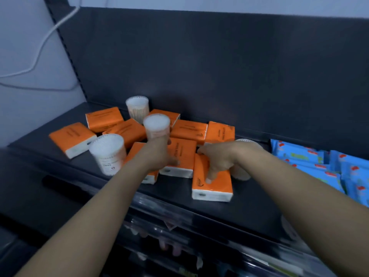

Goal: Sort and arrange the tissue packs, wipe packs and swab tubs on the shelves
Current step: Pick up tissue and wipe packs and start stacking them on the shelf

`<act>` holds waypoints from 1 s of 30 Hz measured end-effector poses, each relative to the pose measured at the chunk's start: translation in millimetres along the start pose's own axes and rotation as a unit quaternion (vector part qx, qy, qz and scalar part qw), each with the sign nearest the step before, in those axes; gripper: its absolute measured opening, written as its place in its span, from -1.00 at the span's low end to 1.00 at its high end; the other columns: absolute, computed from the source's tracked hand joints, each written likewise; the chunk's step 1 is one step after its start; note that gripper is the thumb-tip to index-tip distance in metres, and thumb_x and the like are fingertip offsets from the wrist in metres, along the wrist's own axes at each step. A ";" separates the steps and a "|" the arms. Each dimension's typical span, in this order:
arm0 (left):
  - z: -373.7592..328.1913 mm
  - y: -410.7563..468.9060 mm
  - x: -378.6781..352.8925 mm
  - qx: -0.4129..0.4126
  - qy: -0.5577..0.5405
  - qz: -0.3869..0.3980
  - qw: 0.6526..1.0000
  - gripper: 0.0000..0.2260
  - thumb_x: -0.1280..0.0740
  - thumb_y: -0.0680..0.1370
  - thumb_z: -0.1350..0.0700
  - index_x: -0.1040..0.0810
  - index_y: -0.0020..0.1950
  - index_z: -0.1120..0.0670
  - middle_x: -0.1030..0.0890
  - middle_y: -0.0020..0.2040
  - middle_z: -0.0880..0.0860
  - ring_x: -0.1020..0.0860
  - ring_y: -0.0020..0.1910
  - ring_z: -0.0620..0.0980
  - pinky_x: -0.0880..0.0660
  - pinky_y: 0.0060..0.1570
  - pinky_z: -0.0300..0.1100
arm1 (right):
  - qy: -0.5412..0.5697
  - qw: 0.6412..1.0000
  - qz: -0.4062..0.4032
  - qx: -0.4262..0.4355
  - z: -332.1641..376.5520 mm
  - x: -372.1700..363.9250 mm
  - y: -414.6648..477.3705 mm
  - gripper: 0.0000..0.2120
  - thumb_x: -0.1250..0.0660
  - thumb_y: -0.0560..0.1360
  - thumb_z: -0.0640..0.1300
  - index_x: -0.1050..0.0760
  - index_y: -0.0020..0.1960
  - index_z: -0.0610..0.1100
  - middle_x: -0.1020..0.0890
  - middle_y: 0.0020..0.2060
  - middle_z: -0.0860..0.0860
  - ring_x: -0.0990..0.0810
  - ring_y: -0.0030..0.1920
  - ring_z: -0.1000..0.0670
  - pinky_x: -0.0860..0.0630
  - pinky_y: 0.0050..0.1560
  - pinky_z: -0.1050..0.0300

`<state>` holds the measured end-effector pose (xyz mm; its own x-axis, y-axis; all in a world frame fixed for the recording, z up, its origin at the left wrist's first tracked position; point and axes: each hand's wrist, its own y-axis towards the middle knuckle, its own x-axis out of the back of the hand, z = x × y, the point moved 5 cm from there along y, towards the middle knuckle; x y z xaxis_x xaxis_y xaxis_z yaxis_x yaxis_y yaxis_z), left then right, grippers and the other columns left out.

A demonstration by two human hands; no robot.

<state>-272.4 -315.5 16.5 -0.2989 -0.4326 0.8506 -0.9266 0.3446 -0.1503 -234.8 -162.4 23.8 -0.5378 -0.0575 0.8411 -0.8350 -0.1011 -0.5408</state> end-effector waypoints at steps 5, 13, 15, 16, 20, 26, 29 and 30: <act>-3.8 8.3 -5.5 0.029 0.048 0.087 0.995 -0.15 -0.48 0.37 -0.08 -0.10 0.51 0.08 -0.21 0.48 0.10 -0.23 0.43 0.09 -0.26 0.31 -0.09 | -0.060 0.997 0.044 -0.008 -0.1 1.1 15.0 0.07 -0.49 0.24 0.28 -0.01 0.54 -0.03 -0.17 0.51 0.00 -0.22 0.47 -0.13 -0.23 0.42 -0.08; -6.9 36.6 -5.4 0.047 0.130 0.152 0.979 -0.10 -0.46 0.37 -0.12 0.04 0.53 -0.14 -0.02 0.55 0.04 -0.08 0.49 0.15 -0.16 0.41 0.12 | -0.063 0.997 0.028 0.026 -3.3 7.5 21.4 -0.19 -0.48 0.31 0.18 -0.25 0.43 -0.06 -0.38 0.38 0.01 -0.37 0.35 -0.10 -0.37 0.26 0.00; -9.7 40.7 -5.3 0.055 0.171 0.182 0.967 -0.07 -0.47 0.35 -0.15 0.09 0.52 -0.19 0.03 0.55 0.03 -0.05 0.50 0.18 -0.16 0.40 0.16 | -0.058 0.997 0.035 0.033 -4.2 8.5 22.7 -0.25 -0.48 0.32 0.16 -0.30 0.40 -0.06 -0.40 0.35 0.01 -0.40 0.32 -0.10 -0.40 0.27 -0.01; -11.4 42.9 -5.2 0.059 0.185 0.194 0.962 -0.07 -0.47 0.35 -0.15 0.09 0.52 -0.19 0.04 0.55 0.03 -0.05 0.50 0.18 -0.17 0.39 0.16 | -0.055 0.997 0.038 0.038 -4.5 8.9 23.8 -0.27 -0.48 0.32 0.15 -0.32 0.38 -0.07 -0.41 0.34 0.01 -0.40 0.31 -0.09 -0.40 0.27 -0.01; -17.0 48.7 -6.5 0.051 0.212 0.186 0.958 -0.05 -0.53 0.29 -0.10 -0.02 0.51 -0.09 -0.06 0.53 0.05 -0.16 0.46 0.17 -0.26 0.35 0.13 | -0.037 0.998 0.031 0.045 -6.8 12.2 23.0 -0.27 -0.48 0.30 0.17 -0.35 0.37 -0.05 -0.43 0.31 0.05 -0.42 0.28 -0.07 -0.41 0.23 0.01; -14.3 47.7 -0.4 0.006 0.179 0.138 0.974 -0.44 -0.53 0.30 -0.05 -0.36 0.19 0.00 -0.44 0.21 0.04 -0.42 0.11 0.02 -0.45 0.06 -0.08 | 0.055 0.998 -0.012 0.037 -5.5 22.6 8.3 -0.39 -0.49 0.35 -0.04 -0.35 0.33 -0.06 -0.47 0.21 0.03 -0.41 0.05 0.02 -0.37 -0.02 0.14; -13.7 43.4 -2.6 -0.016 0.160 0.145 0.976 -0.58 -0.51 0.34 -0.01 -0.39 0.07 -0.02 -0.48 0.17 0.04 -0.45 0.05 0.00 -0.45 0.01 -0.12 | 0.115 0.992 -0.041 0.017 -1.5 27.7 -6.3 -0.43 -0.50 0.34 -0.14 -0.36 0.28 -0.06 -0.48 0.05 0.05 -0.42 0.03 0.01 -0.38 -0.10 0.18; -13.5 41.0 -2.7 -0.016 0.156 0.152 0.976 -0.54 -0.50 0.35 -0.01 -0.39 0.16 -0.02 -0.46 0.22 0.05 -0.45 0.12 0.02 -0.45 0.09 -0.09 | 0.130 0.990 -0.051 0.008 -0.4 29.2 -11.0 -0.44 -0.50 0.33 -0.16 -0.37 0.26 -0.04 -0.48 -0.03 0.07 -0.43 0.02 0.00 -0.40 -0.13 0.17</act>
<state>-306.6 -289.0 14.8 -0.4705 -0.0332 0.8818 -0.7965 0.4461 -0.4082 -241.4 -162.6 54.3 -0.4640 0.2107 0.8604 -0.8858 -0.1085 -0.4512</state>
